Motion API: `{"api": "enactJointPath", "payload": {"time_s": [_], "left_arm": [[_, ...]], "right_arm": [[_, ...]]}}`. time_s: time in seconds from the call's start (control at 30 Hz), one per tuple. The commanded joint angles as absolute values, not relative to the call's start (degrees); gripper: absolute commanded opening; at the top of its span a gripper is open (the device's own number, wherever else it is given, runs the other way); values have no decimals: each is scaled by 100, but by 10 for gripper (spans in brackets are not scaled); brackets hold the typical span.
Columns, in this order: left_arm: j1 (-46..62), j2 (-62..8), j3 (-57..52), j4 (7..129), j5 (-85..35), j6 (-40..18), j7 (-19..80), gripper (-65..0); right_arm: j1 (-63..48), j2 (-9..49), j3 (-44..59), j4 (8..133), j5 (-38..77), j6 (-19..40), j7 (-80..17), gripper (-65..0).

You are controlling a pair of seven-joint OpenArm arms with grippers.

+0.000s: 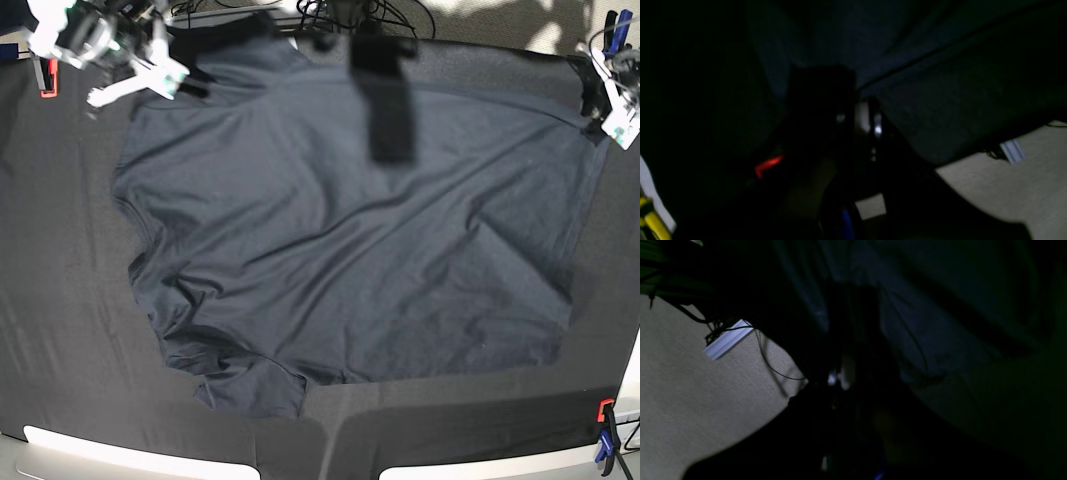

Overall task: Layout the t-shirt on the table in an organized manner, then fold the t-shirt properly
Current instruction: 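Pull both held corners outward to flatten the shirt, then lift the shirt edge with both grippers and drag it toward the robot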

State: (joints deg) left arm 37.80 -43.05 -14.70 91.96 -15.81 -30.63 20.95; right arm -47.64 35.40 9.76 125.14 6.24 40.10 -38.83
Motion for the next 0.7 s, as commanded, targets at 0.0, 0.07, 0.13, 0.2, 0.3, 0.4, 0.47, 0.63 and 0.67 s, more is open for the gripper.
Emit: {"api": "enactJointPath", "payload": {"time_s": [0.0, 0.07, 0.13, 0.2, 0.3, 0.4, 0.47, 0.63, 0.67], "left_arm": [[3887, -4431, -1540, 9317, -1612, -3048, 2016, -650], [4047, -4431, -1540, 9430, -1614, -3046, 2021, -650], [4180, -4431, -1542, 9544, -1614, -3046, 2130, -650], [4281, -4431, -1544, 9618, -1612, -3041, 2259, -650], [4383, -4429, -1621, 9631, -1616, -3041, 2248, -650], [4381, -4429, -1728, 9631, -1616, -3044, 2268, -650], [4381, -4431, -1837, 9631, -1619, -3041, 2246, -650], [4379, -4431, -2237, 9631, -1680, -3020, 1953, -650], [4368, -4429, -2320, 9631, -1769, -3002, 1890, -650]], "right_arm": [[-4888, 3621, 1074, 12654, 668, 4000, -3839, -650], [-5068, 3621, 1151, 12724, 753, 4000, -3868, -650], [-5236, 3621, 1197, 12785, 838, 4000, -3889, -650], [-5406, 3621, 1201, 12868, 921, 4000, -3979, -650], [-5682, 3621, 1201, 13006, 958, 4000, -4130, -650], [-5850, 3618, 1205, 13102, 963, 4000, -4139, -650], [-5878, 3621, 1205, 13163, 939, 4000, -4139, -650], [-5642, 3618, 1315, 13216, 878, 4000, -3922, -650], [-5524, 3618, 1354, 13214, 878, 4000, -3900, -650]]}}
